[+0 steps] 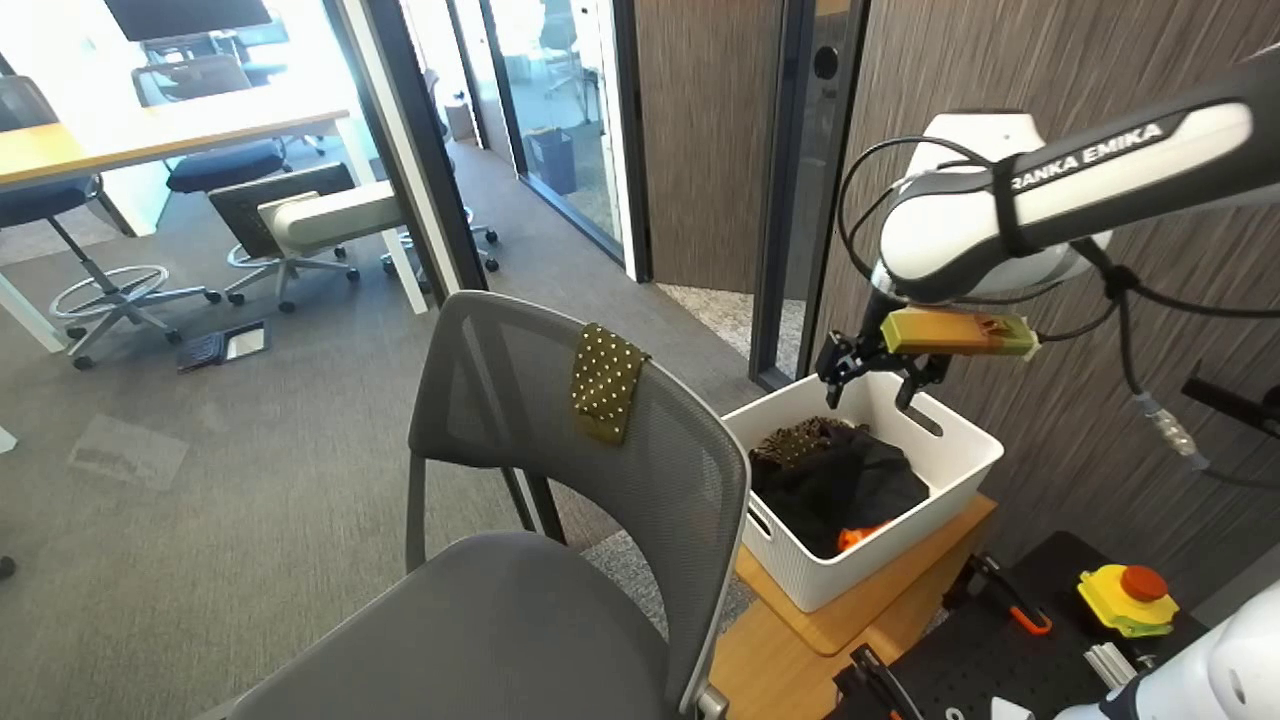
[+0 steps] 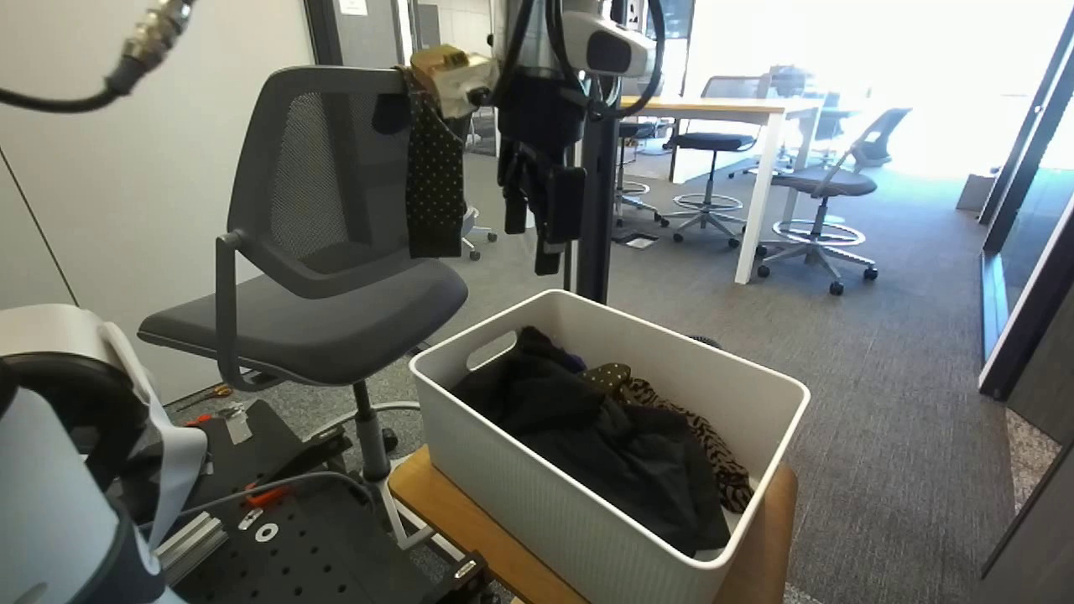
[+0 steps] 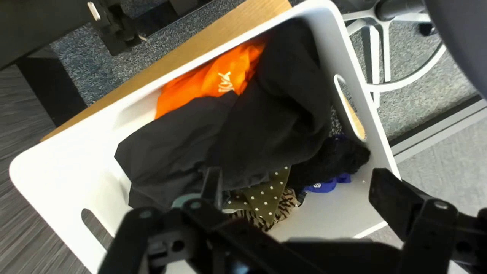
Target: Put the sparkly sock on the head rest
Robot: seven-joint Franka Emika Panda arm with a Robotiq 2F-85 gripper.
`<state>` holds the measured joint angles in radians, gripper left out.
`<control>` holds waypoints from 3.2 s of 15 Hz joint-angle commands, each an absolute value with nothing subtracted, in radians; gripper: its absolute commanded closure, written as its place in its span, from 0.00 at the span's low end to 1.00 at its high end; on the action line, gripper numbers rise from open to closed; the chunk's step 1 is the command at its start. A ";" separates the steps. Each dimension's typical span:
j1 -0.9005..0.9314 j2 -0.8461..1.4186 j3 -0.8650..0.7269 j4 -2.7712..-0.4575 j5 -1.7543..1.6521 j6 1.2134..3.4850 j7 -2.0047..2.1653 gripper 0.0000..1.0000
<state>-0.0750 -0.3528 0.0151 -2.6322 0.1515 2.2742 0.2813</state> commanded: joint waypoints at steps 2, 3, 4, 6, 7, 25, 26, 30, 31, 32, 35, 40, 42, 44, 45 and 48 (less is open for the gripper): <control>-0.078 -0.039 0.039 -2.432 0.086 2.324 0.415 0.00; -0.071 0.019 0.036 -2.399 0.080 2.329 0.438 0.00; -0.064 0.072 0.030 -2.365 0.073 2.330 0.460 0.00; -0.045 0.174 0.017 -2.301 0.075 2.327 0.487 0.00; -0.035 0.222 0.012 -2.271 0.086 2.334 0.491 0.00; 0.045 0.560 -0.103 -2.040 0.100 2.394 0.490 0.00; 0.046 0.562 -0.103 -2.041 0.098 2.387 0.489 0.00; 0.046 0.576 -0.098 -2.034 0.106 2.373 0.482 0.25; 0.047 0.578 -0.099 -2.033 0.105 2.374 0.482 0.26; 0.046 0.580 -0.098 -2.032 0.107 2.373 0.480 0.32; 0.047 0.583 -0.099 -2.029 0.106 2.367 0.481 0.58; 0.040 0.567 -0.095 -2.033 0.112 2.348 0.470 0.91; 0.025 0.528 -0.083 -2.058 0.130 2.341 0.437 0.94; 0.009 0.469 -0.073 -2.098 0.148 2.340 0.394 0.91; 0.003 0.428 -0.069 -2.124 0.156 2.341 0.370 0.91; 0.002 0.298 -0.070 -2.200 0.161 2.338 0.327 0.91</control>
<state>0.0155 0.4643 -0.0832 -2.0950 0.1426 2.3483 0.3799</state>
